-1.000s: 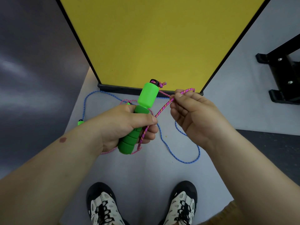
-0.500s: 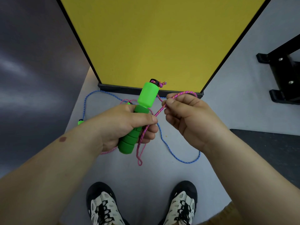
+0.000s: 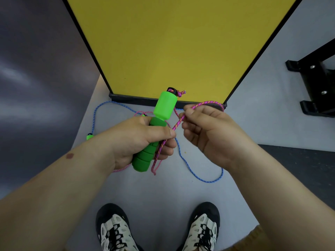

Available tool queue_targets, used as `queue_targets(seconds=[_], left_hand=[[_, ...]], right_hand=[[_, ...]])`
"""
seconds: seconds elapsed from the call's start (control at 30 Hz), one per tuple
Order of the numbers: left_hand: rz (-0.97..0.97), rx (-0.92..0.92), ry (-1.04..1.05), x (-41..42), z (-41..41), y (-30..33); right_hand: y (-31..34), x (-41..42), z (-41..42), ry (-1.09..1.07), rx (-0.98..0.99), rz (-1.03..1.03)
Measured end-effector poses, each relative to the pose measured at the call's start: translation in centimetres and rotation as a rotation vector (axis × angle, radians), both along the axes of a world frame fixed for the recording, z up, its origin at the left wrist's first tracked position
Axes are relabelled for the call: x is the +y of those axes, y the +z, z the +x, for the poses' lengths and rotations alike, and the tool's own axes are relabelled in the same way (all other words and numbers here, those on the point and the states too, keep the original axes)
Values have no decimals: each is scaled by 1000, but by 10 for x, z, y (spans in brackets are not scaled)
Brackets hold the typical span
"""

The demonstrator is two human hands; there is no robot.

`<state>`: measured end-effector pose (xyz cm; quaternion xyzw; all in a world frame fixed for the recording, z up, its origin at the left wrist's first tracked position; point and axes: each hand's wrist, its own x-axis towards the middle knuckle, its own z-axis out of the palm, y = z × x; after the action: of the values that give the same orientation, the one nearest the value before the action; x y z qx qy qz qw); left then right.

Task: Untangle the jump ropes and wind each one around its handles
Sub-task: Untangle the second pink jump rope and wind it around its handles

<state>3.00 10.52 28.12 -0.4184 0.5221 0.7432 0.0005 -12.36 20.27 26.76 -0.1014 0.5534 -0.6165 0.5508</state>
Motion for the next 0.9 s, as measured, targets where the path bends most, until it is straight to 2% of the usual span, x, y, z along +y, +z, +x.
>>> queue_targets(seconds=[0.1, 0.17, 0.53, 0.63, 0.73, 0.9], left_hand=[[8, 10, 2, -1, 0, 0], [4, 6, 0, -1, 0, 0], [4, -2, -17, -1, 1, 0], [0, 6, -19, -1, 1, 0], [-1, 18, -22, -1, 1, 0], [0, 26, -18, 0, 1, 0]], right_hand=[[-2, 1, 7, 141, 47, 21], [-2, 1, 9, 149, 72, 31], [2, -3, -11, -243, 48, 7], [1, -2, -13, -279, 28, 12], [1, -2, -9, -194, -8, 15], [0, 1, 5, 100, 12, 16]])
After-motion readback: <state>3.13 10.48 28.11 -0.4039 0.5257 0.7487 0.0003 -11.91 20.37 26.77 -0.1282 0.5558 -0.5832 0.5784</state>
